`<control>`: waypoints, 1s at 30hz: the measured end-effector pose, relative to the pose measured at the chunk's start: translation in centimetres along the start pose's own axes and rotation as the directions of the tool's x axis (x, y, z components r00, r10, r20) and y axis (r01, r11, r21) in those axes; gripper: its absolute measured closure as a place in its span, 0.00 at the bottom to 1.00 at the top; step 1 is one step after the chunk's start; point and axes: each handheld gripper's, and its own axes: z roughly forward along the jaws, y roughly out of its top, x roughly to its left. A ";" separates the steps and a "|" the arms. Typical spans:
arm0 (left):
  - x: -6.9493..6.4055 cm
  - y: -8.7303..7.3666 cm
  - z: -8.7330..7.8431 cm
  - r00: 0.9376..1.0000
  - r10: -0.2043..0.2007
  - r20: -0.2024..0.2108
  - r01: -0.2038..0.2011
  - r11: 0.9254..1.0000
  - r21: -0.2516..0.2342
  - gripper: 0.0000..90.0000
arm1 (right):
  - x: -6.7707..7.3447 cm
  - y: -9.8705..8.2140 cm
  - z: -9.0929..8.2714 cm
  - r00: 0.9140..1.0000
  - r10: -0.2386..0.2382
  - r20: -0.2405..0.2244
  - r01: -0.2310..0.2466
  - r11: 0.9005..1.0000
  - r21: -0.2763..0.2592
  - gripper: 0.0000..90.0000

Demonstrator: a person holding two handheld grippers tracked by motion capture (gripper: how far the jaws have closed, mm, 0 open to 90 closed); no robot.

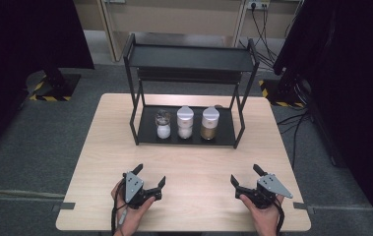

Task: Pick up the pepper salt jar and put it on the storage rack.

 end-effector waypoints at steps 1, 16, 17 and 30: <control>0.0 0.0 0.0 1.000 0.000 0.000 0.000 1.000 0.000 0.07 | 0.0 0.0 -0.1 1.000 -0.002 0.002 0.002 1.000 0.000 0.05; 0.0 0.0 0.0 1.000 0.000 -0.001 0.000 1.000 -0.001 0.07 | -0.6 -0.6 -1.0 1.000 -0.002 0.024 0.002 1.000 0.003 0.05; 0.0 0.0 0.0 1.000 0.000 0.000 0.000 1.000 0.000 0.07 | -0.7 -0.6 -1.0 1.000 -0.001 0.025 0.001 1.000 0.004 0.05; 0.0 0.0 0.0 1.000 0.001 -0.001 -0.001 1.000 0.000 0.07 | -1.5 -1.3 -1.2 0.999 0.005 0.053 -0.006 1.000 0.014 0.05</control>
